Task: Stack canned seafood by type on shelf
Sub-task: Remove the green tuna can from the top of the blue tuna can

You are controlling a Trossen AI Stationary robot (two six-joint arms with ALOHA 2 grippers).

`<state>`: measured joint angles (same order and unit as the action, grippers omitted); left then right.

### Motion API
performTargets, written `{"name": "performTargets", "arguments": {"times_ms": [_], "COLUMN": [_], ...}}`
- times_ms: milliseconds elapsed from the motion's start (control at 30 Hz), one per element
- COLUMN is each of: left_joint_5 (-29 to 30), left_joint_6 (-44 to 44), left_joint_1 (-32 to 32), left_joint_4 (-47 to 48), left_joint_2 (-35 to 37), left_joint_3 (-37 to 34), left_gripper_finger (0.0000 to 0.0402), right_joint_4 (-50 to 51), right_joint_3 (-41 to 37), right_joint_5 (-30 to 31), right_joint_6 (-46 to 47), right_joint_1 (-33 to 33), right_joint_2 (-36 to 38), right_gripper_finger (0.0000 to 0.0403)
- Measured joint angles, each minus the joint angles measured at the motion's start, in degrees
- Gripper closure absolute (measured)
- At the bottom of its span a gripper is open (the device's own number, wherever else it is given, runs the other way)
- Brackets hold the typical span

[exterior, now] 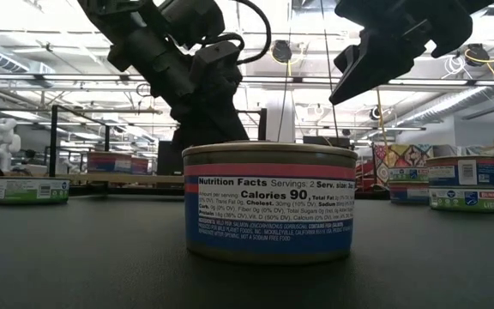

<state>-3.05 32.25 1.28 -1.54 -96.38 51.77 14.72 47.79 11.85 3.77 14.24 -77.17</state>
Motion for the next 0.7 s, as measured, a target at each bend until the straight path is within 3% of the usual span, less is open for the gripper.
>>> {"name": "performTargets", "arguments": {"times_ms": [200, 500, 700], "left_joint_5": [-1.2, -1.6, -3.5], "left_joint_6": [0.0, 0.5, 0.5], "left_joint_1": [-0.1, -0.5, -2.0], "left_joint_4": [-0.2, 0.2, 0.7], "left_joint_2": [0.0, 0.1, 0.1], "left_joint_3": [0.0, 0.1, 0.6], "left_gripper_finger": [0.0284, 0.0389, 0.0399], "right_joint_4": [0.0, -0.1, 0.0], "right_joint_3": [0.0, 0.0, 0.0], "right_joint_5": [0.0, 0.0, 0.0], "right_joint_6": [0.0, 0.0, 0.0], "right_joint_1": [0.0, 0.0, 0.0], "right_joint_2": [0.0, 0.0, 0.0], "right_gripper_finger": [0.0376, 0.0376, 0.0376]}}
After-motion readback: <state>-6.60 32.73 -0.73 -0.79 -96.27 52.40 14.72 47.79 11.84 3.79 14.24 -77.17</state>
